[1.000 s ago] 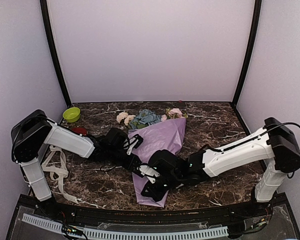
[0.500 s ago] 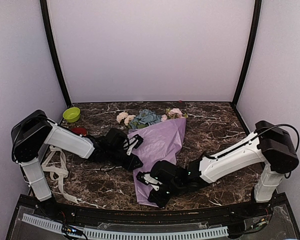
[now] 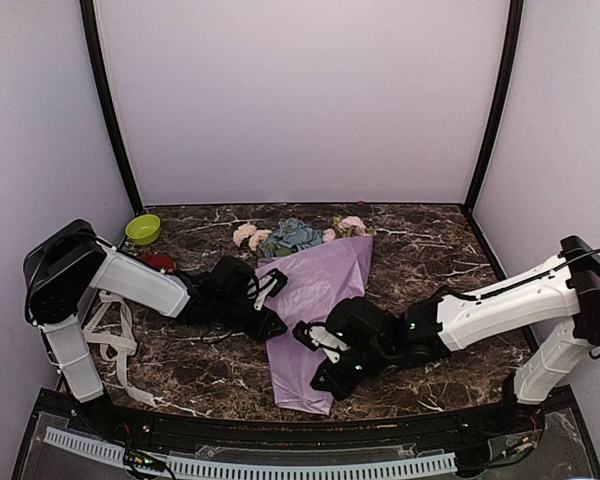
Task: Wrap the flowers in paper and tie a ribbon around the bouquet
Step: Press the fold line of the folded bouquet, then pick up the ribbon from the corner of the board, then pick up the folded bouquet from the center of the board.
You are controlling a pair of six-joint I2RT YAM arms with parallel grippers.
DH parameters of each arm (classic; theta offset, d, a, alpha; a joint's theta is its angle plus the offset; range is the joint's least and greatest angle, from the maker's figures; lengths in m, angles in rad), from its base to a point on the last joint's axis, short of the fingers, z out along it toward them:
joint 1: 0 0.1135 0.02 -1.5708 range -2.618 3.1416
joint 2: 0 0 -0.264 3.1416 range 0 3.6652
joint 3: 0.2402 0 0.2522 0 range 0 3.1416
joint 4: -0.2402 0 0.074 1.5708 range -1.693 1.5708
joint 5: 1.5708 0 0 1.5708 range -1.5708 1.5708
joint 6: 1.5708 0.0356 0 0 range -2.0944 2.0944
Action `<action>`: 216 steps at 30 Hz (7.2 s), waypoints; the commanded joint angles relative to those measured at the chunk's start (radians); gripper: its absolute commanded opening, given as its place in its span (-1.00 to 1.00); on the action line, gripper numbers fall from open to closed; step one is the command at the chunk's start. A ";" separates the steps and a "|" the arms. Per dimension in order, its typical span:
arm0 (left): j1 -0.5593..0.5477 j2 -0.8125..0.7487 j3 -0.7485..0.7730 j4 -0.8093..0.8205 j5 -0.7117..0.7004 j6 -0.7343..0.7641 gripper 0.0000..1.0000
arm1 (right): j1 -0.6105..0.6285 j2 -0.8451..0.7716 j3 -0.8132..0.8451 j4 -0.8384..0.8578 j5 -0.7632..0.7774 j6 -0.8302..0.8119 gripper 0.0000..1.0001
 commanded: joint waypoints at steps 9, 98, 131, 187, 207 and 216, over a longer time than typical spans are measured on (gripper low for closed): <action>0.009 0.050 -0.045 -0.099 -0.013 0.020 -0.51 | 0.043 0.136 -0.064 -0.020 0.018 0.048 -1.00; 0.017 0.032 -0.062 -0.140 -0.038 0.064 -0.53 | -0.460 0.227 0.020 0.150 -0.279 0.037 -1.00; 0.149 -0.360 -0.208 -0.062 0.021 -0.140 -0.33 | -0.250 0.515 0.204 0.225 -0.375 0.182 -1.00; 0.623 -0.674 0.526 -1.207 -0.632 -0.483 -1.00 | -0.218 0.527 0.240 0.111 -0.272 0.120 -1.00; -0.033 -0.496 0.823 -0.827 -0.679 0.183 -1.00 | -0.217 0.568 0.268 0.085 -0.262 0.158 -1.00; -0.052 -0.614 0.125 -0.567 -0.182 -0.228 -1.00 | -0.216 0.554 0.282 0.121 -0.287 0.193 -1.00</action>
